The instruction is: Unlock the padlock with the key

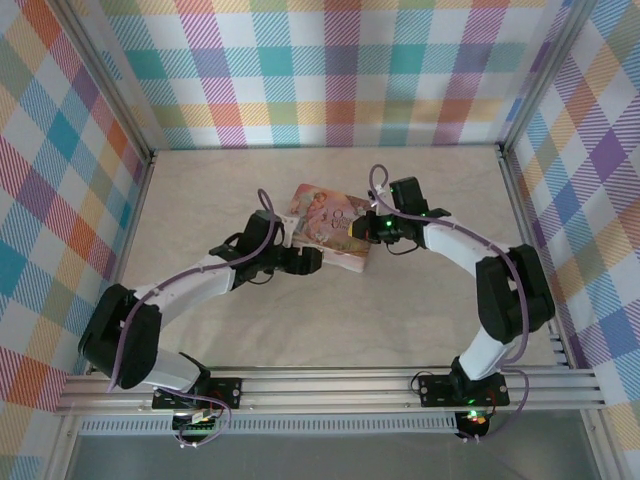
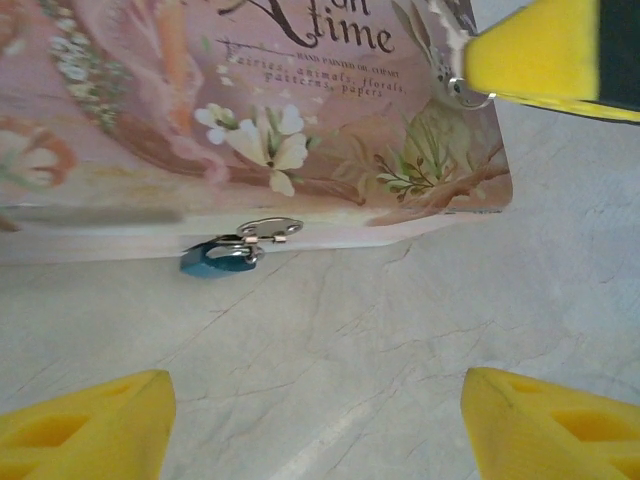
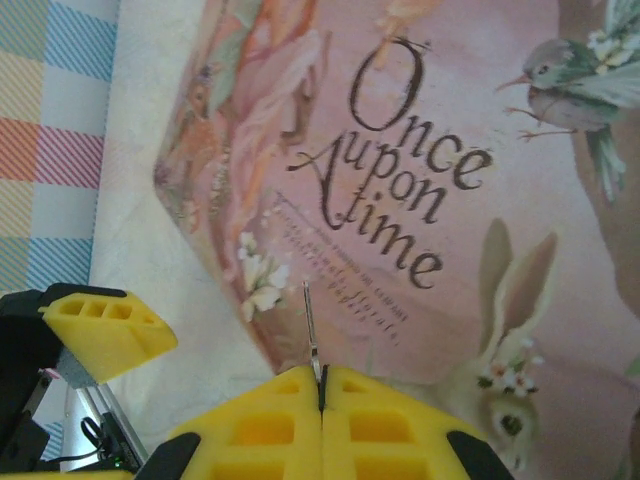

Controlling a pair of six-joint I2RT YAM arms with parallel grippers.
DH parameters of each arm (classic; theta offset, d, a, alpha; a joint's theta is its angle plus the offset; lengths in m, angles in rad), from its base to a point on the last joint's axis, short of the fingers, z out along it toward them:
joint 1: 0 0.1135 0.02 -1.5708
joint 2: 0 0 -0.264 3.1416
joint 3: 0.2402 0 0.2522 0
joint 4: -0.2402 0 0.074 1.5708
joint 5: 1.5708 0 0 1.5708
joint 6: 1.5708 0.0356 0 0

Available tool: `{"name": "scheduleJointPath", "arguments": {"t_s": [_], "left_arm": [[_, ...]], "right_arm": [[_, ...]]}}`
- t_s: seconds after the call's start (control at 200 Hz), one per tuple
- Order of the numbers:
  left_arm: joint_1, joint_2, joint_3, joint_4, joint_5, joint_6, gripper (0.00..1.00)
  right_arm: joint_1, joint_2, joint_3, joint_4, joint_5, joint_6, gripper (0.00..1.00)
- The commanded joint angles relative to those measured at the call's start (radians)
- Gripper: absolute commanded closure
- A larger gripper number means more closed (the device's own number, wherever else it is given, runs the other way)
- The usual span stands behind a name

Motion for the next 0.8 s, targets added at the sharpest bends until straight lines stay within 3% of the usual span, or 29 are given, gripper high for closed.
{"name": "scheduleJointPath", "arguments": {"t_s": [0.0,0.795], "left_arm": [[-0.011,0.046,-0.027,0.096,-0.01,-0.003,0.25],[-0.017,0.21,-0.086,0.352,0.0,0.024,0.28]], "right_arm": [[0.011,0.038,0.019,0.015,-0.007,0.018,1.0],[0.017,0.082,-0.028,-0.05,0.064,0.029,1.0]]}}
